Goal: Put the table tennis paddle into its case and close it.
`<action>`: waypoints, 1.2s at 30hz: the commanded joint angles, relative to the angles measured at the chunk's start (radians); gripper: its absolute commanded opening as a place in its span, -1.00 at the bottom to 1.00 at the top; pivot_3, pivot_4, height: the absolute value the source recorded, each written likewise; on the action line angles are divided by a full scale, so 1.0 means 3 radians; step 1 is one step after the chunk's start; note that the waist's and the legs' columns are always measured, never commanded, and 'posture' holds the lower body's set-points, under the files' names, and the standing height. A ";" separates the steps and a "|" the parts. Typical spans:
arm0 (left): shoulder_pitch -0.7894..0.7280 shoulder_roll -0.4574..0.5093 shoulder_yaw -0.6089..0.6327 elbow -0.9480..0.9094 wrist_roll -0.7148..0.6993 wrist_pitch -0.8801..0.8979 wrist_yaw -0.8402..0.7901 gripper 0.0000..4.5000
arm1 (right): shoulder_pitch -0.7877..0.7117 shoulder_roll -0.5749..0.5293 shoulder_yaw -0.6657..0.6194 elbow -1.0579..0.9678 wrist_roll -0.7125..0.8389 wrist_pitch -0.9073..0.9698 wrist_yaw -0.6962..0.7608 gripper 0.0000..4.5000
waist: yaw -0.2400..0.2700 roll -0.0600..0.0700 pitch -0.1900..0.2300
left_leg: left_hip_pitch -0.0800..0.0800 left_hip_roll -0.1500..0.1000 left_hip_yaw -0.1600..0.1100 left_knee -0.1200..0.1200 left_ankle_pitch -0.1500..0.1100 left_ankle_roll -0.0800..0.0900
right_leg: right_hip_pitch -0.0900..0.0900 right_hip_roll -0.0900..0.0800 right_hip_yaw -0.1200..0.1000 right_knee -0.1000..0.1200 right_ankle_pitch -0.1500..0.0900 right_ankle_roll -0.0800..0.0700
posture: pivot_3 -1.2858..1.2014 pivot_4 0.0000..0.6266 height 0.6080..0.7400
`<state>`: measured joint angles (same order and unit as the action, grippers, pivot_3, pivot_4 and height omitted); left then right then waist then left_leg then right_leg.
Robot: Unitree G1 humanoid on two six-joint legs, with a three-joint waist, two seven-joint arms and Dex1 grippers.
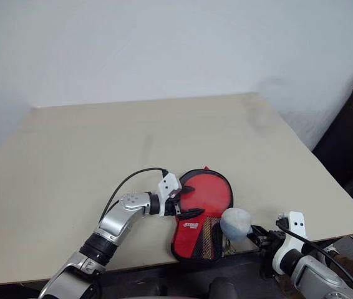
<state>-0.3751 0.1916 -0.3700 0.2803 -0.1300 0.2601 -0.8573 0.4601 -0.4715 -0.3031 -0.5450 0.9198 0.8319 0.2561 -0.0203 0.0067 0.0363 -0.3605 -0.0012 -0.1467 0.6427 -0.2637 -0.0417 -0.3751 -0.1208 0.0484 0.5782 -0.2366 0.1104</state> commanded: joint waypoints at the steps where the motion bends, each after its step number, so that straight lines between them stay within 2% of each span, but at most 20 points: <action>1: 0.0070 0.0072 -0.0004 0.0347 0.0157 0.0038 0.0091 1.00 | -0.0086 0.0064 -0.0006 -0.0038 -0.0032 -0.0060 -0.0021 0.21 | -0.0001 0.0000 0.0000 | 0.0001 0.0000 0.0000 0.0000 0.0000 0.0000 | -0.0001 0.0000 0.0000 0.0002 0.0000 0.0000 | 0.03 -1.00 1.00; 3: 0.0054 0.0067 0.0070 0.0348 0.0099 -0.0003 0.0090 1.00 | -0.0114 0.0148 -0.0045 0.0013 -0.0148 -0.0196 -0.0062 0.50 | -0.0001 -0.0002 0.0000 | 0.0001 0.0000 0.0001 0.0000 0.0000 -0.0001 | -0.0004 0.0000 0.0001 0.0012 0.0000 0.0000 | 0.03 -1.00 1.00; 10: -0.0034 0.0013 0.0405 0.0211 -0.0233 0.0208 0.0019 1.00 | -0.0355 0.0568 -0.0264 0.0227 -0.0511 -0.0761 -0.0330 0.50 | 0.0000 0.0011 0.0003 | -0.0006 -0.0001 0.0001 -0.0001 -0.0003 -0.0006 | -0.0036 0.0000 0.0002 0.0045 0.0001 0.0000 | 0.03 -1.00 1.00; 17: -0.0222 0.0065 0.0581 0.0169 -0.0386 0.0340 -0.0066 1.00 | -0.0528 0.0729 -0.0289 0.0266 -0.0696 -0.1097 -0.0307 0.50 | 0.0000 0.0006 0.0015 | -0.0010 -0.0016 0.0001 -0.0015 0.0006 0.0009 | -0.0052 0.0004 0.0026 0.0092 0.0014 -0.0001 | 0.03 -1.00 1.00; 21: -0.0349 0.0132 0.0786 0.0054 -0.0545 0.0488 -0.0071 1.00 | -0.0750 0.0743 -0.0412 0.0315 -0.0490 -0.1156 -0.0215 0.50 | -0.0005 0.0006 0.0050 | -0.0008 -0.0015 0.0000 -0.0016 0.0007 0.0008 | -0.0056 0.0009 0.0030 0.0097 0.0013 -0.0003 | 0.03 -1.00 1.00; 28: -0.0381 0.0450 0.1042 -0.0412 -0.0854 0.0795 -0.0251 1.00 | -0.1128 0.0448 -0.0413 0.0191 -0.0013 -0.0975 0.0131 0.50 | -0.0002 0.0000 0.0086 | -0.0011 -0.0019 0.0002 -0.0013 0.0008 0.0009 | -0.0054 0.0009 0.0040 0.0098 0.0017 -0.0002 | 0.03 -1.00 1.00; 30: -0.0316 0.0610 0.1083 -0.0650 -0.0901 0.0866 -0.0296 1.00 | -0.1305 0.0275 -0.0378 0.0171 0.0226 -0.0876 0.0390 0.50 | -0.0002 -0.0001 0.0089 | -0.0010 -0.0018 0.0000 -0.0015 0.0008 0.0009 | -0.0054 0.0011 0.0040 0.0098 0.0018 -0.0003 | 0.03 -1.00 1.00; 36: -0.0063 0.1127 0.1299 -0.1216 -0.1115 0.1176 -0.0397 1.00 | -0.1673 -0.0150 -0.0142 0.0245 0.0524 -0.0597 0.1043 0.50 | -0.0011 -0.0007 0.0099 | -0.0008 -0.0018 0.0001 -0.0021 0.0008 0.0009 | -0.0054 0.0012 0.0043 0.0097 0.0019 -0.0003 | 0.03 -1.00 1.00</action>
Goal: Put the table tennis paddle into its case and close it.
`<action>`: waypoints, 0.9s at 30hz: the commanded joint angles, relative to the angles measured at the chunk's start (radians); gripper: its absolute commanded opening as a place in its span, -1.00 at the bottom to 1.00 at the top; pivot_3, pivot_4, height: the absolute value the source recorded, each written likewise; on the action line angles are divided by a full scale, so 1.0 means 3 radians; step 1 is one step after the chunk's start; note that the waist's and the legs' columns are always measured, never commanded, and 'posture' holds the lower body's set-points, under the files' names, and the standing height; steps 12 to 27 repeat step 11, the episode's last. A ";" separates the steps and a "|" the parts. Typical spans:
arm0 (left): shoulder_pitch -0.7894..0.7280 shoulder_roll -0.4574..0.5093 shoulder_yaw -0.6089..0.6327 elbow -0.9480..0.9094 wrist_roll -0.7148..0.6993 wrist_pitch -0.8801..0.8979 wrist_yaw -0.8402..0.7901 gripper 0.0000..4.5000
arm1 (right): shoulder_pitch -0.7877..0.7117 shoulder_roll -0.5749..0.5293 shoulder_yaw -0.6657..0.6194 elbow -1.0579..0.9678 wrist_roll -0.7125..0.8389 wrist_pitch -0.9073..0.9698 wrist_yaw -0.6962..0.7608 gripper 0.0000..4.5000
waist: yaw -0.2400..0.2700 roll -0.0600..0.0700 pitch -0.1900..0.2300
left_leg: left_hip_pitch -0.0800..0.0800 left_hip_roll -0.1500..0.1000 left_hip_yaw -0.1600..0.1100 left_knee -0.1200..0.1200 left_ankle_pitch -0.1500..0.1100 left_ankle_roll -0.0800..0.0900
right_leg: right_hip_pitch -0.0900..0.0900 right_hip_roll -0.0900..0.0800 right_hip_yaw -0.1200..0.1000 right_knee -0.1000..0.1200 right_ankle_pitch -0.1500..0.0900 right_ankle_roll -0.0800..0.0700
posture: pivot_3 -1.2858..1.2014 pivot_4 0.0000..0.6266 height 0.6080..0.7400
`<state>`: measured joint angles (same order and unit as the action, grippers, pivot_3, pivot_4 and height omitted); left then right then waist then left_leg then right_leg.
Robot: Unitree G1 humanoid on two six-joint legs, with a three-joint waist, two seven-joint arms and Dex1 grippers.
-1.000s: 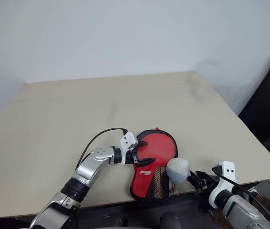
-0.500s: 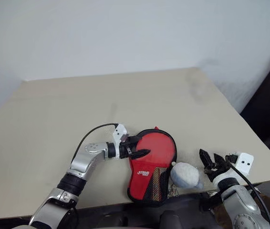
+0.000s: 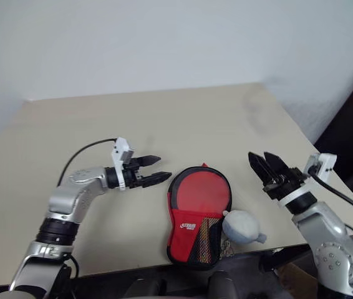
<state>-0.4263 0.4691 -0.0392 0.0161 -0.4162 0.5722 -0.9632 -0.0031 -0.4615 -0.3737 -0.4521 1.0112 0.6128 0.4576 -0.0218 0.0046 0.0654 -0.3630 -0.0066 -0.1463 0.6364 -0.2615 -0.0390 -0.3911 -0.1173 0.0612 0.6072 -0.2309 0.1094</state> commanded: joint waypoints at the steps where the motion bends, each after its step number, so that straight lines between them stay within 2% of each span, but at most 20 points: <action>1: 0.0221 0.0332 0.0250 -0.0450 -0.0184 0.0181 -0.0078 1.00 | -0.0166 -0.0271 0.0172 -0.0015 0.0212 0.0184 0.0553 0.50 | -0.0010 -0.0001 0.0003 | 0.0001 0.0000 0.0001 0.0000 0.0000 0.0000 | -0.0001 0.0000 0.0001 0.0001 0.0000 0.0000 | 0.03 -1.00 1.00; 5: 0.0649 0.0652 0.0416 -0.0712 -0.0247 0.0247 -0.0106 1.00 | -0.0249 -0.0416 0.0406 0.0171 0.0074 0.0216 0.0930 0.50 | -0.0008 -0.0006 0.0006 | 0.0002 0.0001 0.0002 -0.0002 0.0000 0.0000 | -0.0001 0.0001 0.0002 0.0001 0.0000 -0.0001 | 0.03 -1.00 1.00; 10: 0.1108 0.0744 0.0620 -0.0979 -0.0365 0.0348 0.0016 1.00 | -0.0426 -0.0425 0.0550 0.0356 -0.0025 0.0196 0.1134 0.50 | 0.0007 -0.0012 0.0012 | 0.0001 0.0001 0.0002 0.0006 0.0000 0.0000 | 0.0000 0.0000 0.0002 0.0002 -0.0002 -0.0004 | 0.03 -1.00 1.00; 27: 0.1143 0.0742 0.0615 -0.0991 -0.0353 0.0331 0.0041 1.00 | -0.0446 -0.0418 0.0562 0.0386 -0.0047 0.0187 0.1156 0.50 | 0.0007 -0.0012 0.0012 | 0.0000 0.0001 0.0002 0.0008 0.0000 -0.0001 | 0.0001 0.0000 0.0002 0.0002 -0.0003 -0.0005 | 0.03 -1.00 1.00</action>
